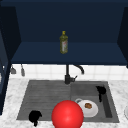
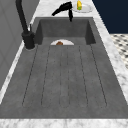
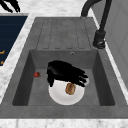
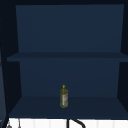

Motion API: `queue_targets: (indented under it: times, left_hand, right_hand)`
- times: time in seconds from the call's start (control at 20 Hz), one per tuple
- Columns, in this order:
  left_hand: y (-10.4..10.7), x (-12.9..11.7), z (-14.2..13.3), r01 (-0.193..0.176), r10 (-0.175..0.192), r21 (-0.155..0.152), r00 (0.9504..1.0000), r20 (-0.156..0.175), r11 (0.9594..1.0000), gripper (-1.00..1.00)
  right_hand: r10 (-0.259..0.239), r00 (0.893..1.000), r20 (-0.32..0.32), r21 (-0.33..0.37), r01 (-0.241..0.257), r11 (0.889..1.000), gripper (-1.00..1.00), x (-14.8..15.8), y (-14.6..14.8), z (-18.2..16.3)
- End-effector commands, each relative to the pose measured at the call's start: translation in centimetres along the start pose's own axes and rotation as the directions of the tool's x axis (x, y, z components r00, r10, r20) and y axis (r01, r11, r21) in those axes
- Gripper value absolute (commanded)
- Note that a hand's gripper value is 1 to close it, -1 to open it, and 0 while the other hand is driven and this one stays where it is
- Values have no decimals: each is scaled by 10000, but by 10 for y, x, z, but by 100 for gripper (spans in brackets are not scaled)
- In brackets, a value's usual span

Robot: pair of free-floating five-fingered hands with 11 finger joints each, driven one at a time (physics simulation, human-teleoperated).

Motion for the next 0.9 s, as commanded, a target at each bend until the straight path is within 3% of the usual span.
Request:
queue_targets:
  times: [0.0,0.85]
  left_hand:
    - [0,0,0,0,0,0,10000,0,10000,0]
    - [0,0,0,0,0,0,10000,0,10000,0]
  right_hand:
    - [132,9995,294,412,-144,9990,-100,-12,0,13]
    - [31,9958,915,-67,-25,10000,-100,-86,-28,94]
